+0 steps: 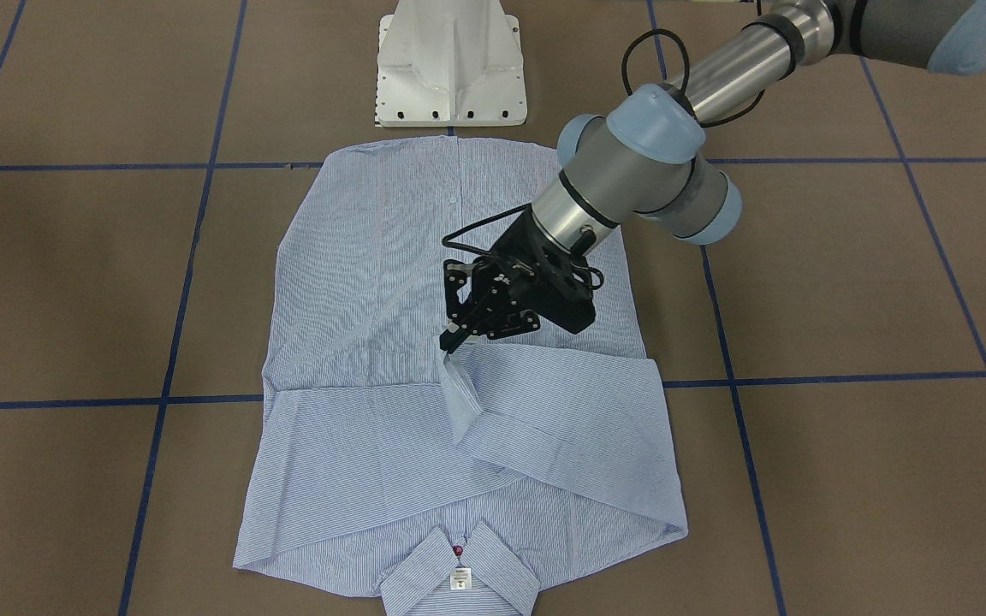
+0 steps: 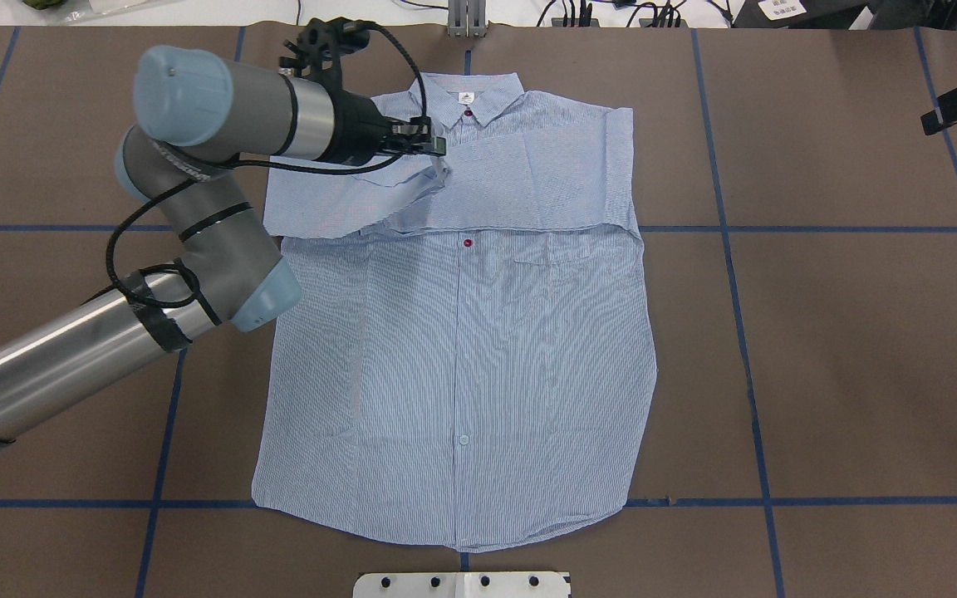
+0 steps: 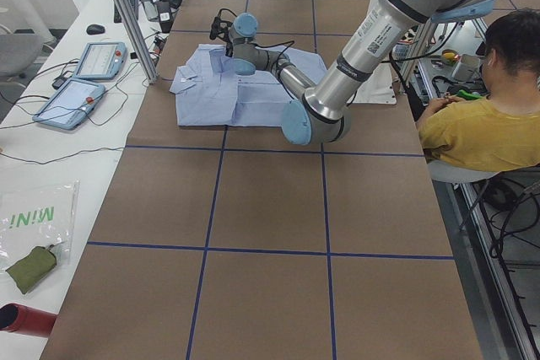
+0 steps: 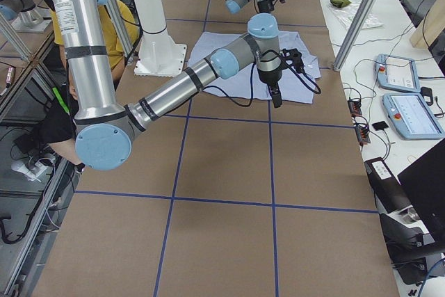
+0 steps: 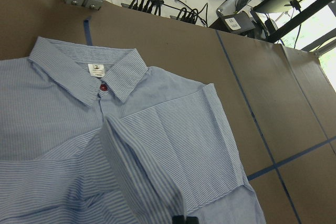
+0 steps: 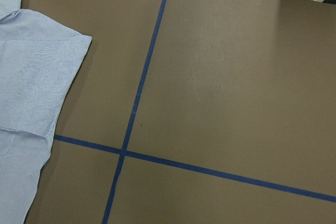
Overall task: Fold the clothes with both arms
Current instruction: 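Carry the sleeve across the shirt front with the left gripper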
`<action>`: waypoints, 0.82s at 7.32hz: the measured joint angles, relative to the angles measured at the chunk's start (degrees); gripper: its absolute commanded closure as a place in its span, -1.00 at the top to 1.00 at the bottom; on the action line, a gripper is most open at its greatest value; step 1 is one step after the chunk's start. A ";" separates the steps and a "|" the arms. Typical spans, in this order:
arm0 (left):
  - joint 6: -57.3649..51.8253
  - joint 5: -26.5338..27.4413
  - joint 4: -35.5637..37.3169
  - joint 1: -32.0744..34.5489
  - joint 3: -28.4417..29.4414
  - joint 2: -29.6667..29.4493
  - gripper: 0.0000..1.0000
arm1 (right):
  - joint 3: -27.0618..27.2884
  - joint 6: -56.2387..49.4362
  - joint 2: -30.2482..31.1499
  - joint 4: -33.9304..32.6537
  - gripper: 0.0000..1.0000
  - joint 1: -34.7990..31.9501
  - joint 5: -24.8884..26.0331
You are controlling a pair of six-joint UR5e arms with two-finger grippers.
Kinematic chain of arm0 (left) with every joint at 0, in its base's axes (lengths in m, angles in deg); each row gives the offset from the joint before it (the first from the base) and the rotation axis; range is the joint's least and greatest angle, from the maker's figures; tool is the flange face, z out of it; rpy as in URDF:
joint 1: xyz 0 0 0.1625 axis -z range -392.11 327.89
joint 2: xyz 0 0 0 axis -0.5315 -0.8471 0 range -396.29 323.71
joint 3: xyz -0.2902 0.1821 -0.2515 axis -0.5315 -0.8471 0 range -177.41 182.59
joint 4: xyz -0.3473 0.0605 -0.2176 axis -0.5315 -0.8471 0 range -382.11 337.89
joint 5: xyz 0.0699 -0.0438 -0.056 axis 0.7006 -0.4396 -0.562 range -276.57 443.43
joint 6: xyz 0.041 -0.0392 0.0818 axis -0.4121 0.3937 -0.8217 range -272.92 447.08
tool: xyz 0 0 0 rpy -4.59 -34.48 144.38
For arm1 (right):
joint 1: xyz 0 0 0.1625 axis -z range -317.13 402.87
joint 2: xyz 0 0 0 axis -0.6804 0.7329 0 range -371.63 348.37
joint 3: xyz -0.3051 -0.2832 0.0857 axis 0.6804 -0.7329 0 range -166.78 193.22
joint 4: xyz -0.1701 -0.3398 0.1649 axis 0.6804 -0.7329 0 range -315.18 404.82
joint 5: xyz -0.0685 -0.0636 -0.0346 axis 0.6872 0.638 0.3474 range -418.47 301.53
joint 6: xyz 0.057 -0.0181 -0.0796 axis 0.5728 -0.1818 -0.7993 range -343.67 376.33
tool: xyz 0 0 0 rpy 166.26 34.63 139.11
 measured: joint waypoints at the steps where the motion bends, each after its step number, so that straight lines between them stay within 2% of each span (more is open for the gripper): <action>1: 0.27 2.27 0.83 -1.82 0.47 -0.68 -1.00 | -0.04 0.02 0.00 0.00 1.00 0.00 0.00; 3: 0.42 6.00 1.19 -4.73 1.74 -1.50 -1.00 | -0.04 0.19 0.00 0.00 1.00 0.00 0.00; 4: 0.40 7.81 1.22 -6.09 3.45 -2.76 -0.06 | -0.04 0.24 0.00 -0.02 1.00 0.00 0.00; 5: 0.39 9.72 1.19 -7.65 5.70 -4.65 0.99 | -0.02 0.25 0.00 -0.06 1.00 0.00 0.00; 6: 0.38 10.94 1.12 -8.96 7.31 -5.96 1.00 | -0.01 0.28 0.00 -0.06 1.00 0.00 0.02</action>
